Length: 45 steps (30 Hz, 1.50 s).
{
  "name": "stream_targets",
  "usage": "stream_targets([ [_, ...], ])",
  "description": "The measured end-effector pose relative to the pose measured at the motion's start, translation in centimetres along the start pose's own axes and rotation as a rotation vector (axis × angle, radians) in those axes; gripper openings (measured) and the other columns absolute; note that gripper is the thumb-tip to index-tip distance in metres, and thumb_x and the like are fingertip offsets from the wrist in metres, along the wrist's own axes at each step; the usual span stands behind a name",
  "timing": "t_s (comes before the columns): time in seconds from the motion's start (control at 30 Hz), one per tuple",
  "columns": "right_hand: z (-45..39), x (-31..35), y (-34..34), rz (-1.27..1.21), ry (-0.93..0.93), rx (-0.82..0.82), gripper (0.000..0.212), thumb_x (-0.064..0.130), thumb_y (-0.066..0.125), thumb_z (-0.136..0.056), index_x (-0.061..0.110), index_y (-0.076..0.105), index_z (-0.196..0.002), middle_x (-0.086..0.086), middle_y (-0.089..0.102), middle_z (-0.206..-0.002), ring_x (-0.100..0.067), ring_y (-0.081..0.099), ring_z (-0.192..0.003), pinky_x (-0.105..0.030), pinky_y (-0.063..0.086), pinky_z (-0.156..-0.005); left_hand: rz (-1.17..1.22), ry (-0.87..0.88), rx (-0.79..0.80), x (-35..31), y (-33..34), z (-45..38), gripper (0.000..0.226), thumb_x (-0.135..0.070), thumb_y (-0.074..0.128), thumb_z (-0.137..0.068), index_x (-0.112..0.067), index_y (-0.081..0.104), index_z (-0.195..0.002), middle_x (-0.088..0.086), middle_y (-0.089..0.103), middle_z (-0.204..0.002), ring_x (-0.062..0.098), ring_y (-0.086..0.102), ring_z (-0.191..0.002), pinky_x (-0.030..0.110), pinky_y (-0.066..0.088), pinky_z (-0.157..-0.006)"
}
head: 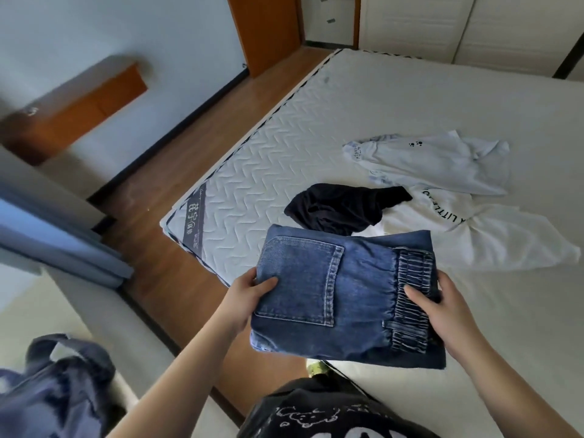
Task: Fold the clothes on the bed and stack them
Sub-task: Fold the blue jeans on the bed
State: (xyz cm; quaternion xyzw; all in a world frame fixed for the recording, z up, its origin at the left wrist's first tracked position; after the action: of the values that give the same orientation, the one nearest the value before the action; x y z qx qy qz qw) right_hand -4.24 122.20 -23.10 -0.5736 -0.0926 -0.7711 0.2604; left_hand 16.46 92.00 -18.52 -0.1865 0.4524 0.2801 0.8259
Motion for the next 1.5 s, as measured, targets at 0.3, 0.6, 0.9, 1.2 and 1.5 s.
stream_targets([
  [0.3,-1.2,1.4,6.7,0.037,-0.028,0.073,0.037,0.04,0.077,-0.078,0.052,0.055,-0.106,0.023,0.069,-0.101,0.002,0.067,-0.087,-0.032,0.052,-0.077,0.024,0.005,-0.094,0.8,-6.6,-0.2,0.033,-0.018,0.072,-0.086,-0.012,0.064,-0.118,0.009,0.074,-0.105,0.029,0.072,-0.095,0.045,0.056,-0.09],
  [0.6,-4.7,4.1,16.4,0.169,-0.028,0.111,0.038,0.042,0.077,-0.079,0.049,0.055,-0.109,0.018,0.07,-0.103,-0.007,0.068,-0.094,-0.036,0.055,-0.08,0.223,-0.044,-0.119,3.5,-15.2,-4.1,0.029,-0.015,0.074,-0.084,-0.016,0.065,-0.112,0.01,0.075,-0.102,0.03,0.072,-0.093,0.043,0.058,-0.084],
  [0.9,-10.2,5.8,23.2,0.32,-0.037,0.166,0.045,0.038,0.077,-0.078,0.042,0.057,-0.118,0.017,0.071,-0.106,-0.007,0.067,-0.098,-0.037,0.053,-0.087,0.353,-0.164,-0.068,4.7,-20.8,-8.0,0.042,-0.006,0.075,-0.081,-0.013,0.059,-0.119,0.009,0.074,-0.104,0.031,0.072,-0.094,0.038,0.059,-0.07],
  [1.2,-18.1,6.0,24.9,0.423,-0.017,0.249,0.045,0.037,0.077,-0.079,0.046,0.054,-0.116,0.023,0.067,-0.104,0.002,0.062,-0.098,-0.024,0.047,-0.079,0.328,-0.287,-0.11,5.6,-19.2,-13.1,0.042,-0.004,0.07,-0.083,-0.019,0.058,-0.12,0.004,0.072,-0.109,0.022,0.073,-0.086,0.031,0.056,-0.059],
  [1.5,-32.2,5.4,28.8,0.619,-0.001,0.459,0.045,0.027,0.077,-0.081,0.024,0.057,-0.122,0.01,0.066,-0.107,-0.008,0.063,-0.097,-0.03,0.046,-0.083,0.47,-0.388,-0.283,9.4,-14.3,-18.7,0.033,-0.006,0.069,-0.087,-0.025,0.059,-0.112,-0.007,0.075,-0.095,0.017,0.074,-0.083,0.028,0.055,-0.059],
])
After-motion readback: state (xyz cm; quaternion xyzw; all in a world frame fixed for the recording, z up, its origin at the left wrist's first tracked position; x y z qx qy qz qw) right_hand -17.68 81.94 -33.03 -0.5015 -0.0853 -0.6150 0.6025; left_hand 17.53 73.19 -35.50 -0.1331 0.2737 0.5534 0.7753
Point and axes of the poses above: each hand's wrist, its own z-axis away from the middle knuckle, its own y-axis out of the palm, x = y × z, the point moved 1 cm from there along -z, towards the middle knuckle
